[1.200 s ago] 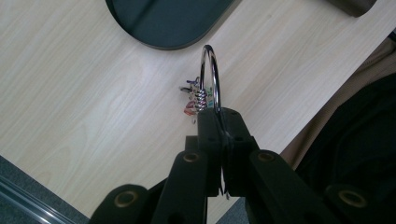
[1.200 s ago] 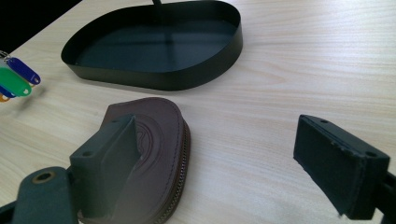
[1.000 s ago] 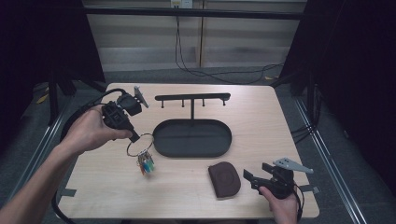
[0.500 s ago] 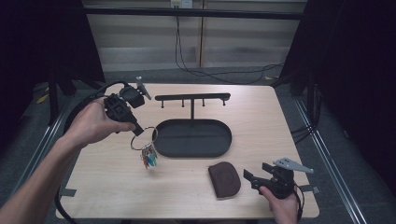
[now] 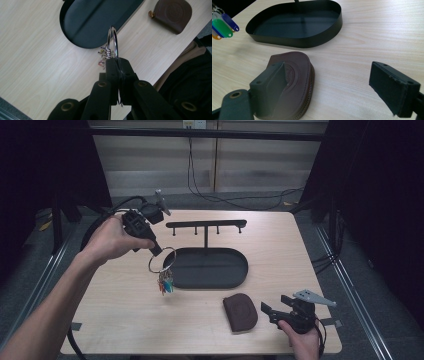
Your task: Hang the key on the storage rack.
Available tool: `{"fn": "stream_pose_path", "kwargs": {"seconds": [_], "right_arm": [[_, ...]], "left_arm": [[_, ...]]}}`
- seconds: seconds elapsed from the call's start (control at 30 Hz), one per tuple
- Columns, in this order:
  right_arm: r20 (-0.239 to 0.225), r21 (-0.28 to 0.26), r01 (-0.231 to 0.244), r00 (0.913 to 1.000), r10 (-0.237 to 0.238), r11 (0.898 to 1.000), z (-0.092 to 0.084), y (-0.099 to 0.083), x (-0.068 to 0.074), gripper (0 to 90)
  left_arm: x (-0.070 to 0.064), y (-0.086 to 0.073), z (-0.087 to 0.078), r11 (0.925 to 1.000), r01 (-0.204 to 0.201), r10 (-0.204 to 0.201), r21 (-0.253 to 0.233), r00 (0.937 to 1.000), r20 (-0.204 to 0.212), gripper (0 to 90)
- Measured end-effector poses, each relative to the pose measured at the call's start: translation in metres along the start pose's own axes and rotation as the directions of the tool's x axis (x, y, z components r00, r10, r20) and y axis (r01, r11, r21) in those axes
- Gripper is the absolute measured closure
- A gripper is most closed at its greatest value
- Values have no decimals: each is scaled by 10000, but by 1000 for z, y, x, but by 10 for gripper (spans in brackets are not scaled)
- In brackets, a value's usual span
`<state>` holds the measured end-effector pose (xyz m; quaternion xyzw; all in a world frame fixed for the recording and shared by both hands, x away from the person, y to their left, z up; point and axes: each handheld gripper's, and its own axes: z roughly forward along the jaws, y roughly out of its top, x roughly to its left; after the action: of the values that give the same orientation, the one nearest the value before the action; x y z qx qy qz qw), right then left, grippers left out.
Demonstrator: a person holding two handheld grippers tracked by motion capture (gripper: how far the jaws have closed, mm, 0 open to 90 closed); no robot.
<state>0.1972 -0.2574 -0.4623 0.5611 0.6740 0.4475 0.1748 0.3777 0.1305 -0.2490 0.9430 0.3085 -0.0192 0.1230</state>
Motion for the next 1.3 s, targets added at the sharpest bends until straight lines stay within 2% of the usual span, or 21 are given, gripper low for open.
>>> {"fn": "stream_pose_path", "kwargs": {"seconds": [0.2,0.37,0.6,0.63,0.93,1.0,1.03,1.1,1.13,1.3], "right_arm": [[-4,4,-32,10000,32,10000,0,0,-1,143],[-32,18,-5,10000,5,10000,0,0,0,143],[-79,35,-7,10000,7,10000,0,0,-1,143],[-93,44,-7,10000,8,10000,0,-1,0,143],[-98,52,-139,9999,140,9999,0,-1,-2,144],[-105,35,-133,9999,134,9999,0,-1,-1,144],[-117,33,-127,9999,127,9999,0,-1,-1,144],[-135,39,-117,9998,118,9999,0,-1,-1,144],[-144,41,-113,9998,113,9999,0,-1,-1,145],[-149,137,-102,9998,104,9999,1,-1,-1,145]], "left_arm": [[0,16,2,9999,-104,104,76,9999,-33,882],[8,27,7,9998,115,-113,173,9999,-72,883],[24,33,8,9990,436,-436,38,9990,-18,882],[25,34,9,9983,575,-574,46,9983,-137,882],[37,47,20,9947,1025,-1025,66,9947,-38,882],[40,49,22,9926,1214,-1212,86,9925,-161,882],[41,50,23,9925,1215,-1214,136,9926,-95,882],[44,52,24,9908,1343,-1338,180,9906,-278,882],[45,53,24,9903,1366,-1355,242,9899,-429,882],[49,60,28,9901,1383,-1368,255,9891,-540,882]]}}
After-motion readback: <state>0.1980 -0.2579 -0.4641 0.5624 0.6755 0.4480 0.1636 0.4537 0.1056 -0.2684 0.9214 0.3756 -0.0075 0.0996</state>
